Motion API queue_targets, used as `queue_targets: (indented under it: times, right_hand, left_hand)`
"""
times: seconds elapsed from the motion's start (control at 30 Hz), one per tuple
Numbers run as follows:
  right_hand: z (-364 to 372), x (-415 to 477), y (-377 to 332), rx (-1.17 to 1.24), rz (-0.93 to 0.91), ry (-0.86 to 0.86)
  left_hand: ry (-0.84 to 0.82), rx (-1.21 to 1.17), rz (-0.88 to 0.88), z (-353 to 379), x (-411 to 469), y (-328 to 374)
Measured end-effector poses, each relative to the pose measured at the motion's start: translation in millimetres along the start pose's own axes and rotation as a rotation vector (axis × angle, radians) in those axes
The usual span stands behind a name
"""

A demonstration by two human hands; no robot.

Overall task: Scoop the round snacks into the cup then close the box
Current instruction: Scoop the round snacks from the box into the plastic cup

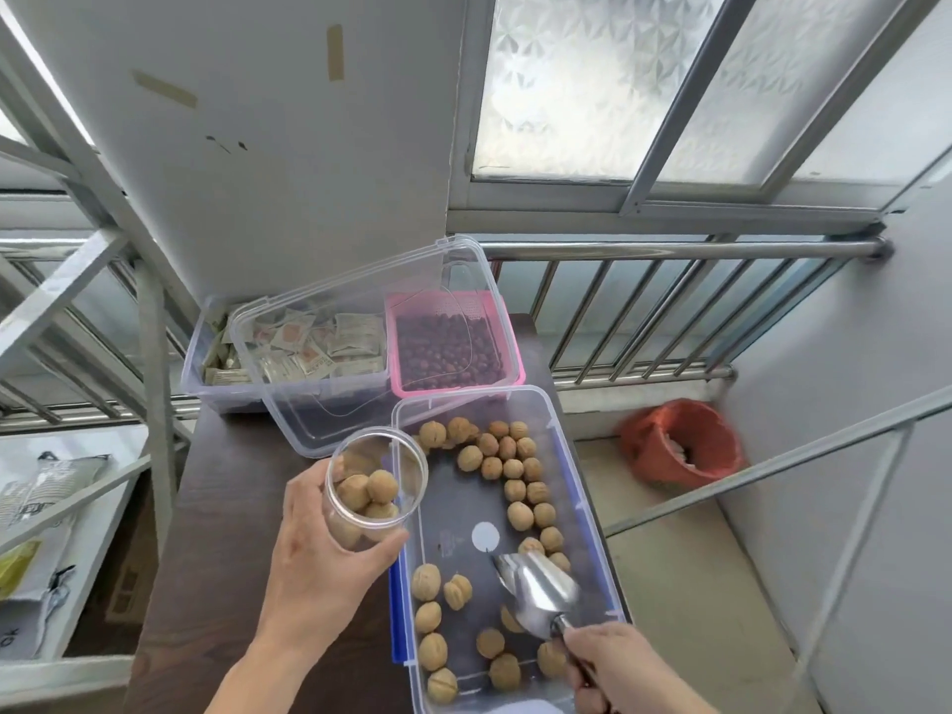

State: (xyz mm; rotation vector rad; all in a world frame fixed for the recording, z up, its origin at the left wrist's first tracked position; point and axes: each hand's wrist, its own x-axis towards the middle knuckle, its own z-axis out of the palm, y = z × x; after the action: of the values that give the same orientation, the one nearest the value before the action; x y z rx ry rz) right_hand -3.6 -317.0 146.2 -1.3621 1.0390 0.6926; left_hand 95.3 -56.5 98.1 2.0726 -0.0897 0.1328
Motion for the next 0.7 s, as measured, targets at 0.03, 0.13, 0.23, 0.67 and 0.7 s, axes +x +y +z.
queue_targets:
  times: [0.03, 0.13, 0.23, 0.67, 0.7]
  right_hand:
    - [7, 13, 7, 0.041, 0.022, 0.017]
    - [22, 35, 19, 0.094, 0.062, 0.018]
    - [24, 47, 28, 0.130, 0.103, 0.021]
    - [10, 71, 58, -0.033, 0.103, 0.273]
    - [11, 80, 57, 0.031, 0.082, 0.285]
  left_hand:
    - [-0.010, 0.005, 0.006, 0, 0, -1]
    - [-0.027, 0.003, 0.012, 0, 2, -3]
    - [-0.037, 0.004, 0.034, -3, 3, -2]
    - [-0.105, 0.011, 0.066, -12, 3, 3]
    - [-0.112, 0.010, 0.063, -11, 4, 4]
